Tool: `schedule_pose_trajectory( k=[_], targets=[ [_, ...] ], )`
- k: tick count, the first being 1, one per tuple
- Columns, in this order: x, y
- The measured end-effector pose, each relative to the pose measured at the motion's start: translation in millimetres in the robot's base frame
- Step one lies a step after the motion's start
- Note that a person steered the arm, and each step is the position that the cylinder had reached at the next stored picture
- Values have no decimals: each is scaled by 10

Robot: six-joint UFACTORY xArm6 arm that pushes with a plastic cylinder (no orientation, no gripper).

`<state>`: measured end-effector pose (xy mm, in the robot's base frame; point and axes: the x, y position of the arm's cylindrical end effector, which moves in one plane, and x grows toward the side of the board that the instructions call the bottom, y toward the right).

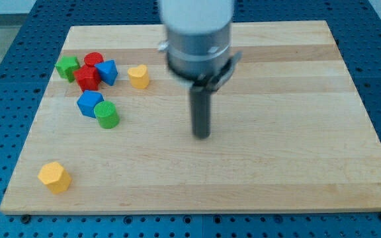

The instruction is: Move the yellow heart into the yellow hexagon

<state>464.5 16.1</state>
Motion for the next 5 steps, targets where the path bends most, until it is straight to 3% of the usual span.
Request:
schedule_pose_trajectory(
  k=[1, 2, 3, 4, 5],
  targets=[
    [-805, 43],
    [-1317, -228],
    [-1558, -822],
    [-1434, -1354],
    [-743, -1568]
  ],
)
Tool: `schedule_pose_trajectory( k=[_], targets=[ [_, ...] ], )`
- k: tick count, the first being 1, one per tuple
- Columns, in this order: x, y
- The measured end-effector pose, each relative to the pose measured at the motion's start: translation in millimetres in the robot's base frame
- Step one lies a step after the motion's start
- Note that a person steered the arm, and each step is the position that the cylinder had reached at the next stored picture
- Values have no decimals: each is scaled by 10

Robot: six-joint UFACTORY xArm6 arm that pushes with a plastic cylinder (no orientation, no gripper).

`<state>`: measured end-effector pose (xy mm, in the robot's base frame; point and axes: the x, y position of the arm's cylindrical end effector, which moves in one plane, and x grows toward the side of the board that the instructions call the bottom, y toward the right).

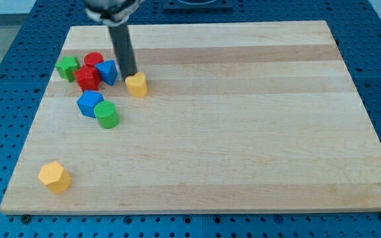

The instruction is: Move the yellow heart into the yellow hexagon

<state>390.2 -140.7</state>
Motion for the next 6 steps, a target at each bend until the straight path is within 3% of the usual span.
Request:
schedule_pose_trajectory(
  k=[1, 3, 4, 6],
  targets=[
    [499, 48],
    [-161, 89],
    [-87, 501],
    [1038, 692]
  ],
)
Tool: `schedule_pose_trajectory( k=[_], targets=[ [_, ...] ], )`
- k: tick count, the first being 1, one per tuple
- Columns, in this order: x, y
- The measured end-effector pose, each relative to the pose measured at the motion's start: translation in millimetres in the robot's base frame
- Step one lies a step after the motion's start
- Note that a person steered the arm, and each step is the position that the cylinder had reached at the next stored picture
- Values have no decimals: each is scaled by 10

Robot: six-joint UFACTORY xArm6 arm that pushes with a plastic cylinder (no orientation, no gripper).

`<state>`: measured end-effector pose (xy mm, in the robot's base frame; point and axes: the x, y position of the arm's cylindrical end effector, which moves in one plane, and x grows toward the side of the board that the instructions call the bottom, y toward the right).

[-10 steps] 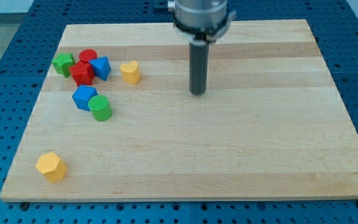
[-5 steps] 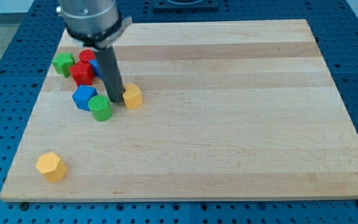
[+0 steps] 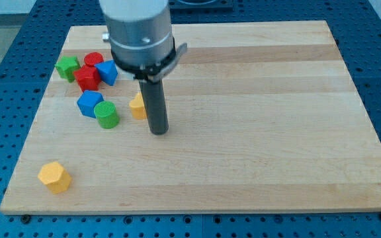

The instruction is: Move the yellow heart into the yellow hexagon

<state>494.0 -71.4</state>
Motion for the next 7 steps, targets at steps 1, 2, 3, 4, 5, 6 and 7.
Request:
schedule_pose_trajectory(
  k=[1, 2, 3, 4, 5, 6, 7],
  targets=[
    [-309, 163],
    [-921, 162],
    [-965, -380],
    [-231, -607],
    [71, -608],
    [-424, -608],
    [-835, -449]
  ],
)
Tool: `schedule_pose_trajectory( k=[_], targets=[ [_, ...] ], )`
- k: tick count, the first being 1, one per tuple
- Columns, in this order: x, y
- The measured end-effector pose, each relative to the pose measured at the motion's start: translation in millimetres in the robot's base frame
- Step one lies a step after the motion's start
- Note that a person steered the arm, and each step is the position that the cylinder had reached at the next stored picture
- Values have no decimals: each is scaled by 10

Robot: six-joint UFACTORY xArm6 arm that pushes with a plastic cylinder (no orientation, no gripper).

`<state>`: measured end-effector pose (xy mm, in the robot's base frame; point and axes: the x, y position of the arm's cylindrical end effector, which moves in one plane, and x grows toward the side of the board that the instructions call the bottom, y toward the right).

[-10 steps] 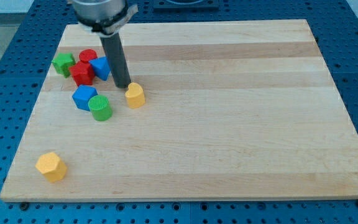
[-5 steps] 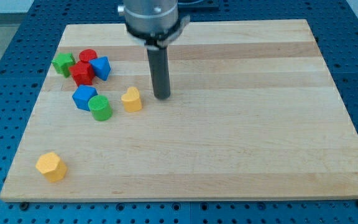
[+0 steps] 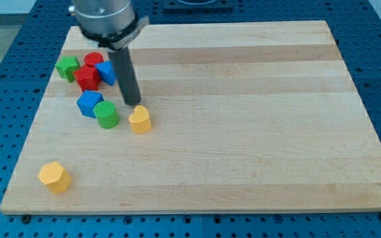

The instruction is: Move the yellow heart into the yellow hexagon

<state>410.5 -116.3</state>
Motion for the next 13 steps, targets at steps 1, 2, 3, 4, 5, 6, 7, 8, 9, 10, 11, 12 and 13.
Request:
schedule_pose_trajectory(
  k=[1, 2, 3, 4, 5, 6, 7, 8, 9, 10, 11, 12, 13],
  targets=[
    [218, 329],
    [818, 46],
    [1190, -349],
    [1123, -308],
    [1090, -289],
    [1371, -454],
    [1559, -508],
    [1563, -461],
    [1585, -373],
    [1587, -368],
    [1587, -368],
    [1468, -246],
    [963, 378]
  ],
)
